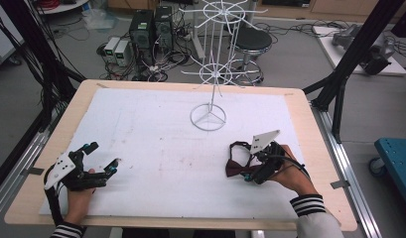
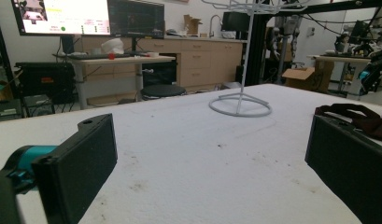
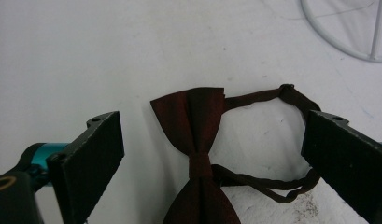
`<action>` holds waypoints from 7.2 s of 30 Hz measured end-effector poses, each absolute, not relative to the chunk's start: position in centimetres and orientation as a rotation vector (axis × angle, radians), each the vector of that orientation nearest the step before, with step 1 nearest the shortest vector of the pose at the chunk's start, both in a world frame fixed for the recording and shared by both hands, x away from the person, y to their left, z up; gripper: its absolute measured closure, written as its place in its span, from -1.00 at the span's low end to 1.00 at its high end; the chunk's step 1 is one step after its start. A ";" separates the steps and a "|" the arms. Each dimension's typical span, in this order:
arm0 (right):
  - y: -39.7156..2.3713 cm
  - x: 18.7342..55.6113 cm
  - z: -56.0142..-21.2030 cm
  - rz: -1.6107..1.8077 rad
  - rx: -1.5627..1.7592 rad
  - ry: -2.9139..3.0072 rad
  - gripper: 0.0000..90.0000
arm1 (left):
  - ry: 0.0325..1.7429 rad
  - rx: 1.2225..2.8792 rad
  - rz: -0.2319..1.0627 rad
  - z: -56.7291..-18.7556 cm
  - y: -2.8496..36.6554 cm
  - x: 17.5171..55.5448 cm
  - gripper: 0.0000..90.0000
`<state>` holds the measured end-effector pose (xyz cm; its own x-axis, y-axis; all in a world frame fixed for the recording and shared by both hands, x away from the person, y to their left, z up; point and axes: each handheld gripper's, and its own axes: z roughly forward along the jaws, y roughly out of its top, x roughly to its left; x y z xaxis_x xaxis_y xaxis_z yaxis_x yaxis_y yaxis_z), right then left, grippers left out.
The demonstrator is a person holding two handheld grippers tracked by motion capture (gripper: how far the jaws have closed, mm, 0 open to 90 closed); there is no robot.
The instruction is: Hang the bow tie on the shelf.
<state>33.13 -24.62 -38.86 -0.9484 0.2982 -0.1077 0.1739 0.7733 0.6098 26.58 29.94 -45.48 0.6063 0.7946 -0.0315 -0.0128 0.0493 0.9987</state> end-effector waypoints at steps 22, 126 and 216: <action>-24.0 34.2 -40.3 0.696 0.351 2.883 -0.22 | 0.720 1.398 0.703 -45.5 29.9 26.6 -0.94; -29.0 35.6 -31.9 1.477 1.177 1.866 0.67 | 0.718 1.398 0.707 -45.5 30.0 26.6 -0.94; -19.7 39.3 -29.6 1.474 1.104 1.848 0.19 | 0.719 1.395 0.702 -45.5 30.0 26.6 -0.94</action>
<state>39.35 -19.73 -29.60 -0.5283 0.8447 0.0855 0.2710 0.0724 0.9598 26.60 30.00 -45.48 0.6078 0.7934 -0.0334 -0.0138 0.0526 0.9985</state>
